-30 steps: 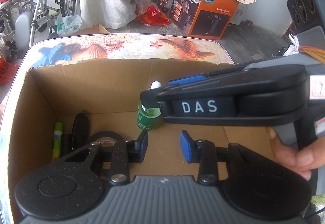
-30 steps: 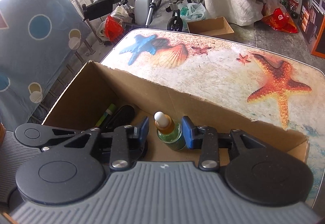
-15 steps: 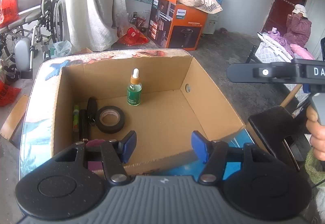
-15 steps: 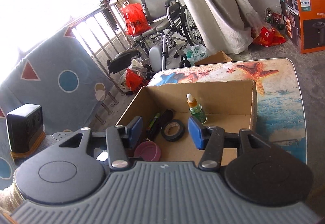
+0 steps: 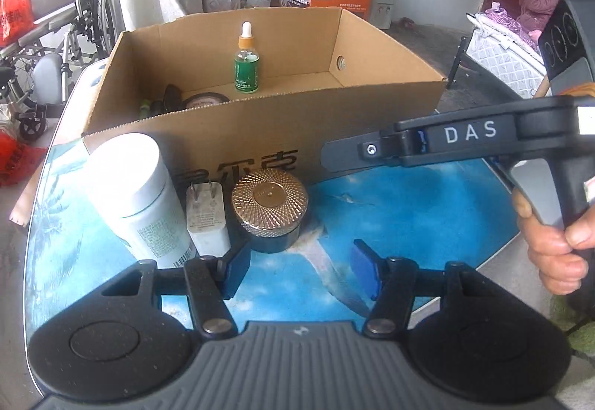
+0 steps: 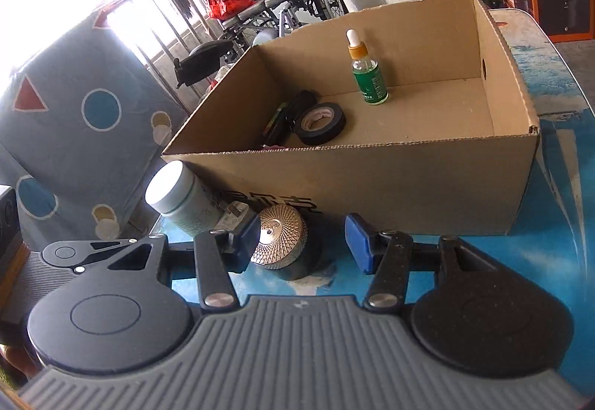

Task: Organize rigid objects
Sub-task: 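Move the open right gripper back to the gold-lidded jar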

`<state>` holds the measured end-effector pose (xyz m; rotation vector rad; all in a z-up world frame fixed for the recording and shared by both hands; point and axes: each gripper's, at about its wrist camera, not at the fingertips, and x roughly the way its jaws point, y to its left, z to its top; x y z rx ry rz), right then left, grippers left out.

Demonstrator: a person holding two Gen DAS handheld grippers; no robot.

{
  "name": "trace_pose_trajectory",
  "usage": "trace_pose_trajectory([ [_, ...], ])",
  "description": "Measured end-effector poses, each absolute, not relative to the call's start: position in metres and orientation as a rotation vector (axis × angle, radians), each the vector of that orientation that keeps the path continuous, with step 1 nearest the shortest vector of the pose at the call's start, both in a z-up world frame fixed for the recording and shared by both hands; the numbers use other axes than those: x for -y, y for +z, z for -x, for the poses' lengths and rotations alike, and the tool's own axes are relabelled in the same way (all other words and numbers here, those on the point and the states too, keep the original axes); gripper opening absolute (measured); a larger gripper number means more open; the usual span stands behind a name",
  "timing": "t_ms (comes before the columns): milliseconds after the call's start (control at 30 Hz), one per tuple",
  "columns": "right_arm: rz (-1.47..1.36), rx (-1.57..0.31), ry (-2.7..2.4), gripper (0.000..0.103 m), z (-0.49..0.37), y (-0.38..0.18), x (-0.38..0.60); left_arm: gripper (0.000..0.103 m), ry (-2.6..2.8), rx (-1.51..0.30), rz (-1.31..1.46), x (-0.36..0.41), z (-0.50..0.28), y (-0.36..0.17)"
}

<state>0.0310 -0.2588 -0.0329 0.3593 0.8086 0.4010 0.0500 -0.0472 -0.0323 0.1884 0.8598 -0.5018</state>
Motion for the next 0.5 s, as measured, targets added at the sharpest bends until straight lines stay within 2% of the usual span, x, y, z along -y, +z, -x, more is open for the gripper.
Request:
trace_pose_trajectory([
  [133,-0.385,-0.846,0.422,0.049,-0.052,-0.049,0.245,0.06,-0.458,-0.824,-0.275,0.058,-0.053,-0.052],
  [500,-0.389,-0.924,0.497,0.047,-0.084,-0.066,0.223,0.06,-0.456,-0.847,-0.208,0.06,-0.069,-0.068],
])
